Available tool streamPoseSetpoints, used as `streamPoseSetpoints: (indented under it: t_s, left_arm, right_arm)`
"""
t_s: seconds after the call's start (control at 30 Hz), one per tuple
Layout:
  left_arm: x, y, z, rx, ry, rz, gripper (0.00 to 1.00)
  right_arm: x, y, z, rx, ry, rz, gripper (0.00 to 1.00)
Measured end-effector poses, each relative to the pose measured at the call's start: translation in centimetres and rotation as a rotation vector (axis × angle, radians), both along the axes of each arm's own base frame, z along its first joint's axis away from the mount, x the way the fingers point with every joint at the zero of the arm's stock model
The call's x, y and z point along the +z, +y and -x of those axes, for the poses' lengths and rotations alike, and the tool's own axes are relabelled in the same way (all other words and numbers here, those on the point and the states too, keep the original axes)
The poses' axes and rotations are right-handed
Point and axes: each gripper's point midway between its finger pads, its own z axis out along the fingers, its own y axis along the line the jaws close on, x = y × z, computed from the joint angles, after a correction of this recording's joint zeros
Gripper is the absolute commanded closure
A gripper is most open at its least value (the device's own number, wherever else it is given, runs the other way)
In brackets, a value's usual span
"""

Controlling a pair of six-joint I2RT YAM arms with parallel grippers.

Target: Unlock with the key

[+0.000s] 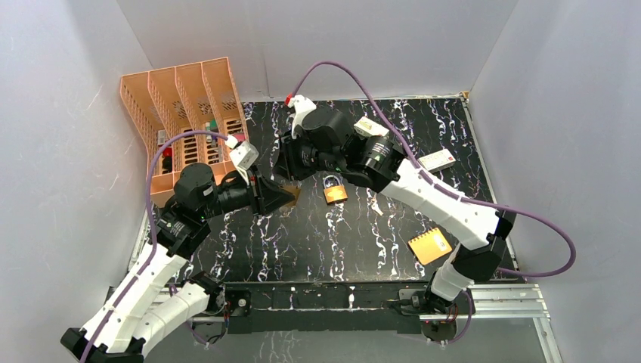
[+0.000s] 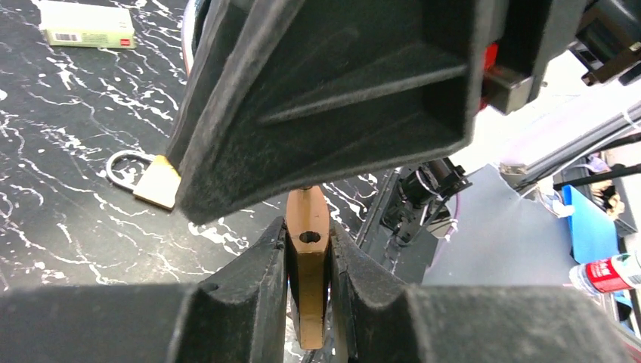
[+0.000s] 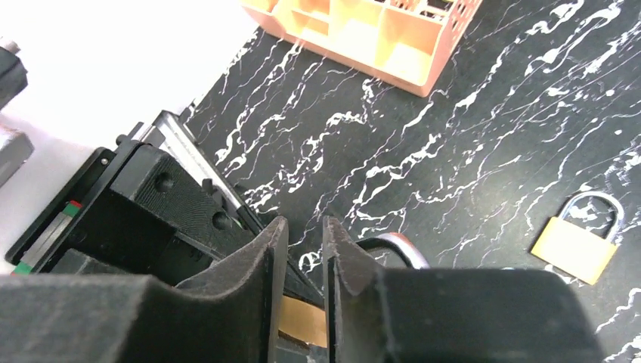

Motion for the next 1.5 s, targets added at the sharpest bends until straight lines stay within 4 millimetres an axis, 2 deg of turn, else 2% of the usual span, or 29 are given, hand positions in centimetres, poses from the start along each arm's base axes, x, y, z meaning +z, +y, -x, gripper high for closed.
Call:
streamPoseSetpoints:
  t_s: [0.1, 0.27, 0.47, 0.57, 0.67, 0.77, 0.9, 1.0, 1.07, 1.13, 1.27, 1.43, 1.47, 1.5]
  left_arm:
    - [0.0, 0.3, -0.4, 0.030, -0.011, -0.005, 1.00]
    - [0.3, 0.7, 0.1, 0.039, -0.034, 0.005, 1.00]
    - [1.3, 0.3, 1.8, -0.044, -0.041, 0.043, 1.00]
    - [2.3, -0.3, 3.4, -0.134, -0.020, 0.089, 1.00]
    - [3.9, -0.6, 5.1, -0.222, -0.020, 0.145, 1.00]
    - [5.7, -0.6, 6.6, -0.289, -0.045, 0.201, 1.00]
    - [8.6, -0.1, 9.0, -0.378, -0.108, 0.276, 1.00]
    - [10.0, 0.2, 10.3, -0.433, -0.139, 0.309, 1.00]
    - [10.7, 0.4, 11.0, -0.457, -0.154, 0.324, 1.00]
    - [11.1, 0.4, 11.3, -0.468, -0.161, 0.332, 1.00]
    - [11.4, 0.6, 11.3, -0.457, -0.173, 0.333, 1.00]
    - [11.5, 0.7, 10.5, -0.386, -0.195, 0.330, 1.00]
    - [11.4, 0.8, 10.2, -0.366, -0.199, 0.329, 1.00]
    - [11.4, 0.8, 10.0, -0.354, -0.207, 0.327, 1.00]
  right_arm:
    - [0.9, -0.2, -0.1, -0.008, -0.016, -0.001, 0.38]
    - [4.2, -1.3, 1.1, 0.063, -0.091, -0.049, 0.10]
    - [9.9, -5.6, 4.4, 0.223, -0.310, -0.134, 0.03]
    - [11.5, -7.9, 6.5, 0.332, -0.476, -0.181, 0.02]
    - [11.8, -9.8, 8.8, 0.438, -0.585, -0.207, 0.02]
    - [13.3, -9.9, 10.3, 0.532, -0.670, -0.242, 0.02]
    - [15.1, -8.7, 10.9, 0.622, -0.740, -0.271, 0.02]
    - [15.0, -7.5, 11.4, 0.699, -0.741, -0.272, 0.03]
    - [14.8, -6.9, 11.7, 0.746, -0.730, -0.272, 0.07]
    - [14.6, -6.2, 11.9, 0.789, -0.717, -0.272, 0.14]
    - [13.7, -5.4, 12.6, 0.860, -0.665, -0.273, 0.44]
    - [13.1, -6.0, 13.6, 0.895, -0.606, -0.275, 0.82]
    - [13.1, -6.2, 13.7, 0.893, -0.595, -0.273, 0.81]
    - [13.1, -6.5, 13.8, 0.889, -0.582, -0.271, 0.57]
